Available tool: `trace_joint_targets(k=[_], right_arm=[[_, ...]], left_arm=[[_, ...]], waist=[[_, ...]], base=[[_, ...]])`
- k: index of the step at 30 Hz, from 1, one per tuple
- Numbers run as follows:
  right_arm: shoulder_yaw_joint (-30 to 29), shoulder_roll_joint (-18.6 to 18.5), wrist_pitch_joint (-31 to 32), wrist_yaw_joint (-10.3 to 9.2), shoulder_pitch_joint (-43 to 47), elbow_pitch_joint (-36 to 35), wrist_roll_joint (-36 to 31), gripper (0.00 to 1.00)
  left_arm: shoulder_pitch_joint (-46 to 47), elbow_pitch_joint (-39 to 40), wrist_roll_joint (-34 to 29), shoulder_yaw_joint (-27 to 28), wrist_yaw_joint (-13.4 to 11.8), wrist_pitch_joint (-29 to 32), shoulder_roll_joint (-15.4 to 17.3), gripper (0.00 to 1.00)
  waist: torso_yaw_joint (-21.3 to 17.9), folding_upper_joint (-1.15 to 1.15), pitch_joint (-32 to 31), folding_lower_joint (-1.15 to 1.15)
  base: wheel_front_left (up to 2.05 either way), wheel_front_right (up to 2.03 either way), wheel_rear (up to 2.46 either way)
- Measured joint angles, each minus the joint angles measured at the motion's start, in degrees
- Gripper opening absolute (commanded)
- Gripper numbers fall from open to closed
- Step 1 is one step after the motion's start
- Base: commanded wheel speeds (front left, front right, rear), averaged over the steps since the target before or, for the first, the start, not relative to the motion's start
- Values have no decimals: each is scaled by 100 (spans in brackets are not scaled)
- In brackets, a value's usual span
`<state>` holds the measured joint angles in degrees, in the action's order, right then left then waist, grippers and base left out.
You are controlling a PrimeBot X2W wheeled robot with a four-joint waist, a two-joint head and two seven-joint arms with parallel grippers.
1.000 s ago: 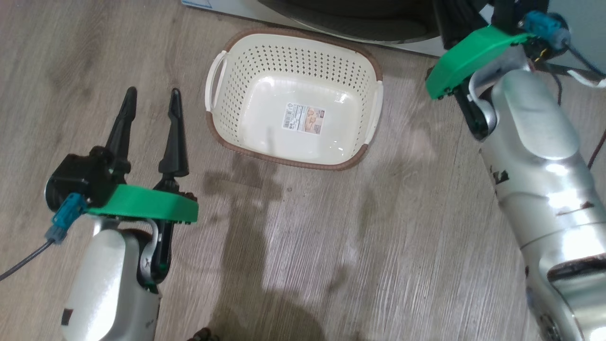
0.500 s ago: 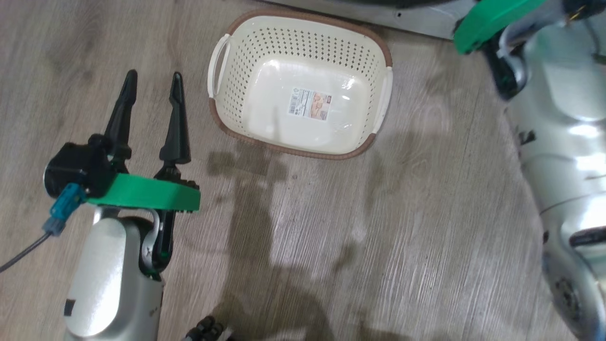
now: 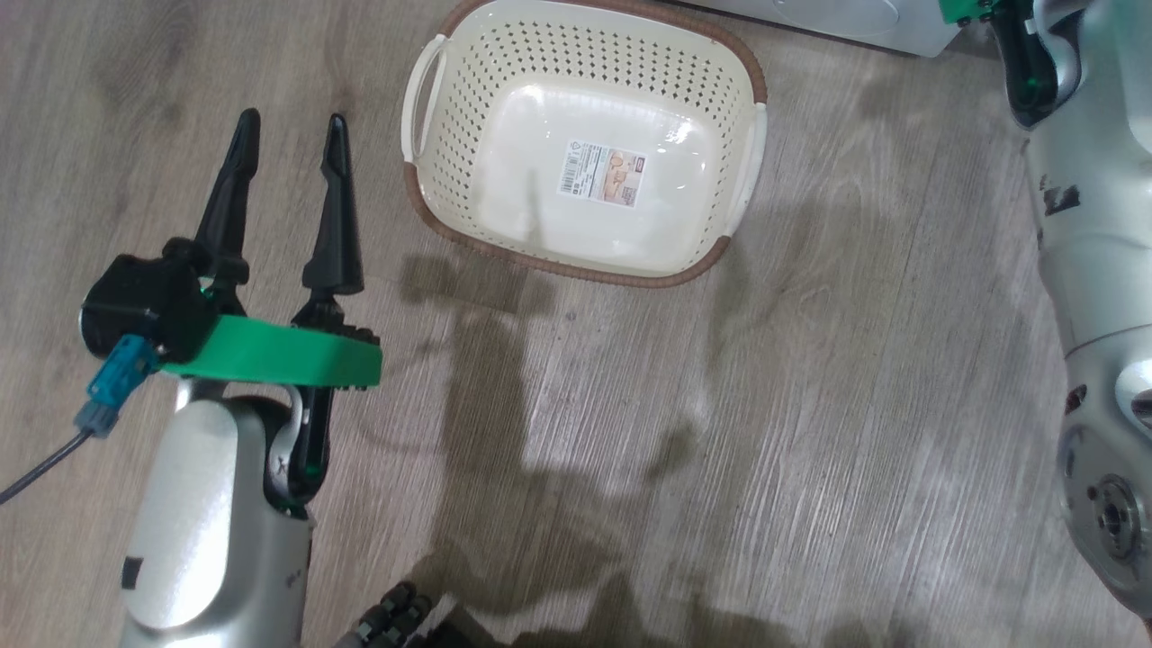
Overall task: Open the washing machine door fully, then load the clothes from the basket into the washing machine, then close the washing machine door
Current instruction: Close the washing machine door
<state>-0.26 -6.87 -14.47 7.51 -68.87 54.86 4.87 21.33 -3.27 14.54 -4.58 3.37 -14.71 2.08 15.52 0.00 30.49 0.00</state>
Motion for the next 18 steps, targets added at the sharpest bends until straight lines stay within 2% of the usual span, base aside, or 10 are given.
trace_joint_targets(k=[9,14,18], right_arm=[[-202,69,0,0,-15,122,-198,0],[3,124,0,0,99,93,-104,0],[302,194,0,0,572,-69,219,0]], left_arm=[[38,-102,-33,3,7,0,-8,100],[20,-204,-79,1,7,0,-10,100],[-85,-308,-182,-9,57,0,-9,100]], waist=[[-6,0,-98,0],[-38,0,-300,-1],[-146,0,-495,-1]], base=[[0,0,0],[0,0,0],[0,0,0]])
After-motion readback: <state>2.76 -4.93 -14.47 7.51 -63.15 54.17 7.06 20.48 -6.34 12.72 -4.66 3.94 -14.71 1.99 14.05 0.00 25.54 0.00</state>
